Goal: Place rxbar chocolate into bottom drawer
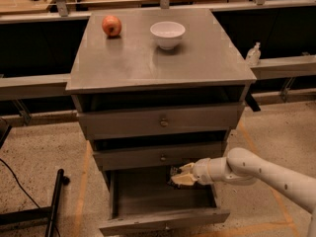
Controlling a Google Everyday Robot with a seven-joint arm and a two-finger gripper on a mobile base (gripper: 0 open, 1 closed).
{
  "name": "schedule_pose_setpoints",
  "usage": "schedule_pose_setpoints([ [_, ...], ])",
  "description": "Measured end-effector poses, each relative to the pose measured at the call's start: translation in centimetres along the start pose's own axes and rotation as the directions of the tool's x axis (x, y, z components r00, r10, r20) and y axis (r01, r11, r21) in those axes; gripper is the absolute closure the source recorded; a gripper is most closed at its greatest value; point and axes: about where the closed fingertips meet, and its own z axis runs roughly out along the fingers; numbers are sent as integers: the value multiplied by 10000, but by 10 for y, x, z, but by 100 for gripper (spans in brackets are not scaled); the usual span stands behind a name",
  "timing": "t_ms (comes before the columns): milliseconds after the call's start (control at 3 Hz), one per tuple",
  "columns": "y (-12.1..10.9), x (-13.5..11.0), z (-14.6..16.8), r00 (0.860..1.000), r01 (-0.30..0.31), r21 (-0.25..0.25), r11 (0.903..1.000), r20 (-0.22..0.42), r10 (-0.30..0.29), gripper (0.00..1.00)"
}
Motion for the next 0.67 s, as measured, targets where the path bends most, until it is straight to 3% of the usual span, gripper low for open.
schedule_pose_setpoints([
  [333, -19, 59, 47, 9984, -553, -158, 9983, -113, 552, 100],
  [667, -28, 89, 66, 9957, -875, -235, 9959, -326, 867, 100],
])
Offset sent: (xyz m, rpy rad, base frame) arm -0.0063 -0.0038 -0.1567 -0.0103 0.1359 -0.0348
